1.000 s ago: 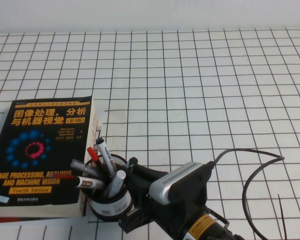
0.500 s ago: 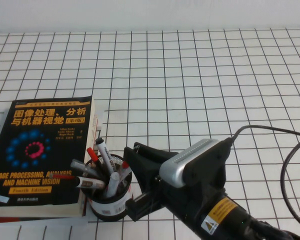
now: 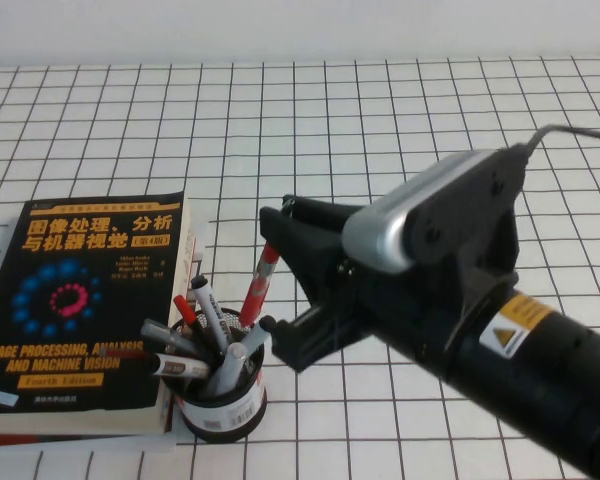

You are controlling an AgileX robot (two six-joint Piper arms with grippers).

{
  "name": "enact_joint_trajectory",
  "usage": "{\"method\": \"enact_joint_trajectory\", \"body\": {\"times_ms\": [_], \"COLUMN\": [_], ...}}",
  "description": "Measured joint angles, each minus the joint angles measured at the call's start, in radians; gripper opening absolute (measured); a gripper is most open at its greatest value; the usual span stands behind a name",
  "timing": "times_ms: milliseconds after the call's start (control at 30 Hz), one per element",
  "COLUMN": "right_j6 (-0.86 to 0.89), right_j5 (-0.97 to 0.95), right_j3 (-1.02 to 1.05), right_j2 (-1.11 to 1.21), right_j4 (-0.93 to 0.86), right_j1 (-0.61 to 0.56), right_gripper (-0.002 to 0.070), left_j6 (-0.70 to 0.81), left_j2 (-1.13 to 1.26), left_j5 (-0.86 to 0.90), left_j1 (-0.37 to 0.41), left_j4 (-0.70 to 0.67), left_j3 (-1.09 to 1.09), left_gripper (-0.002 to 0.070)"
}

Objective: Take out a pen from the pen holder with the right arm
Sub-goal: 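Take a marker out of the pen holder and lay it on the table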

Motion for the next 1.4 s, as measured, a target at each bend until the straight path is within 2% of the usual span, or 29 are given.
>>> {"method": "enact_joint_trajectory", "body": {"times_ms": [100, 233, 400, 633, 900, 1400], "right_j6": [-0.067, -0.06, 0.176, 0.442, 0.498, 0.502], "right_j5": [0.167, 0.45, 0.85, 1.232, 1.422, 1.582], "right_j3": [-0.072, -0.176, -0.337, -0.549, -0.775, -1.254], "right_j2": [-0.029, -0.031, 0.029, 0.177, 0.435, 0.968], "right_j4": [0.051, 0.042, -0.144, -0.287, -0.299, -0.16], "right_j1": [-0.074, -0.212, -0.376, -0.485, -0.547, -0.645], "right_gripper": [0.0077, 0.0077, 0.0077, 0.0077, 0.0077, 0.0077], "left_j6": [0.0, 0.0, 0.0, 0.0, 0.0, 0.0], "left_j2": [0.0, 0.0, 0.0, 0.0, 0.0, 0.0], "left_j5": [0.0, 0.0, 0.0, 0.0, 0.0, 0.0], "left_j1": [0.0, 0.0, 0.0, 0.0, 0.0, 0.0], "left_j4": [0.0, 0.0, 0.0, 0.0, 0.0, 0.0], "left_j3": [0.0, 0.0, 0.0, 0.0, 0.0, 0.0], "left_gripper": [-0.0004, -0.0004, -0.0004, -0.0004, -0.0004, -0.0004]}}
